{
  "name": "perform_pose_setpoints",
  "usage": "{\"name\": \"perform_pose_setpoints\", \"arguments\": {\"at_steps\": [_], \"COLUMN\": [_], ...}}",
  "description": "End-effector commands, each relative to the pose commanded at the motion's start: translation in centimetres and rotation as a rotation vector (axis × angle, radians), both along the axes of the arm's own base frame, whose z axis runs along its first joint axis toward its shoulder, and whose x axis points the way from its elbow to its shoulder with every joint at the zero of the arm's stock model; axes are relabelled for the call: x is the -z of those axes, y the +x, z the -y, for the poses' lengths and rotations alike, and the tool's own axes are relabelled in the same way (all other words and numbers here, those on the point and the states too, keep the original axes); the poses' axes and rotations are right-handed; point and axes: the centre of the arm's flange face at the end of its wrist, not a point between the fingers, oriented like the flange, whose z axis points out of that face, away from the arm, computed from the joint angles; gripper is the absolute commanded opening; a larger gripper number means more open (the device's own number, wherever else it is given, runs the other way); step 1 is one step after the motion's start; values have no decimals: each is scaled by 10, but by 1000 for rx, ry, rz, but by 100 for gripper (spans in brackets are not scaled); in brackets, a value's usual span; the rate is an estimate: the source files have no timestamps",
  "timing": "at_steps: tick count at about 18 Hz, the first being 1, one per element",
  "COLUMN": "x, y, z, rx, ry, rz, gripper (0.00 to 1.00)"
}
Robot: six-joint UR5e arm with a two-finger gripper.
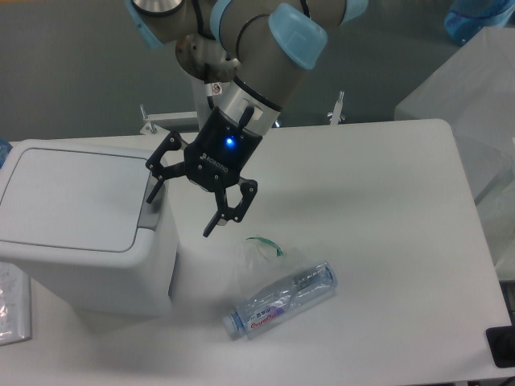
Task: Open the trash can
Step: 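Push the gripper finger against the grey tab to flip the lid up, then lift the gripper away from the opened trash can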
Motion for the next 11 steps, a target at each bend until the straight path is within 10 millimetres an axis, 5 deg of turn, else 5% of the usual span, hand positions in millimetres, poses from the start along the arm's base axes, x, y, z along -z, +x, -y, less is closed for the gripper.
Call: {"name": "perform_pose_setpoints", "arguments": {"at_steps": [11], "x": [8], "y": [-4], "z": [0], "rx": [-15], "ry": [-33], "rz": [-18], "gripper": [100]}}
